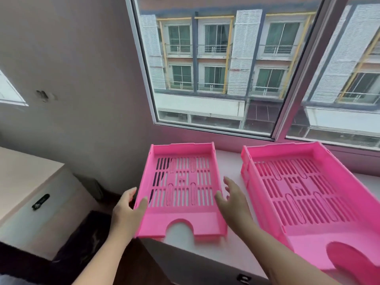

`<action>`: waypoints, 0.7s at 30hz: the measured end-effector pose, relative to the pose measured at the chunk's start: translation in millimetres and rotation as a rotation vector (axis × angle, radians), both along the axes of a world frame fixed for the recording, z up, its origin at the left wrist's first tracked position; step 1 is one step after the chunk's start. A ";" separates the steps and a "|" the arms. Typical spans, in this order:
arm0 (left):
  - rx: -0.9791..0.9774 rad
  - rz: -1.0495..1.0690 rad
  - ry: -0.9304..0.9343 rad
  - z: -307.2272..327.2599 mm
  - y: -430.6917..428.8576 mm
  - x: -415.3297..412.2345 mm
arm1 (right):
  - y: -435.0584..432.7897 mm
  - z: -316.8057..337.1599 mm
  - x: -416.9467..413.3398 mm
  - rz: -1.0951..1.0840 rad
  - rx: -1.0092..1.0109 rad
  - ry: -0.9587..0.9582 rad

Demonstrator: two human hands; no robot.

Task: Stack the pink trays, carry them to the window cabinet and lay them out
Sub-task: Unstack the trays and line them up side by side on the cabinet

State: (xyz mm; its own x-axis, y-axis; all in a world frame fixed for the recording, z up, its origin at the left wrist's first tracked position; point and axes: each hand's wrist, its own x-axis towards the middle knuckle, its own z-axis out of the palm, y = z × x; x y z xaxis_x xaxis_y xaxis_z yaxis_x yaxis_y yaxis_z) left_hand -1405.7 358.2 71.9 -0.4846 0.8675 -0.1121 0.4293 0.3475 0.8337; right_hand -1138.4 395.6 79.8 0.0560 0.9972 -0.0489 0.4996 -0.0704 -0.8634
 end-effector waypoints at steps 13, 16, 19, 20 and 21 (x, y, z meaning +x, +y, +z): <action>0.154 -0.400 -0.040 61.0 37.2 220.5 | 6.8 79.7 183.7 -0.199 0.310 -0.265; -0.089 -0.432 -0.209 52.9 28.9 274.1 | -2.5 71.0 248.3 -0.298 0.246 -0.377; -0.251 -0.383 -0.329 36.7 19.7 304.4 | -16.9 61.0 297.7 -0.325 0.096 -0.473; -0.249 -0.364 -0.332 31.6 18.1 309.4 | -21.2 56.1 309.8 -0.306 0.014 -0.491; -0.231 -0.344 -0.327 28.3 17.3 312.9 | -24.4 50.8 319.0 -0.262 -0.075 -0.495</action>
State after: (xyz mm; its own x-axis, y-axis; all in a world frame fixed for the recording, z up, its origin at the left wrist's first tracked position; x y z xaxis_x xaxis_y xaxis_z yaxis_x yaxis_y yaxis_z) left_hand -1092.9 375.5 100.2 -0.0834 0.9051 -0.4169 0.2810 0.4228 0.8616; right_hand -819.4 371.3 130.6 0.3354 0.9418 -0.0237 0.8013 -0.2984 -0.5186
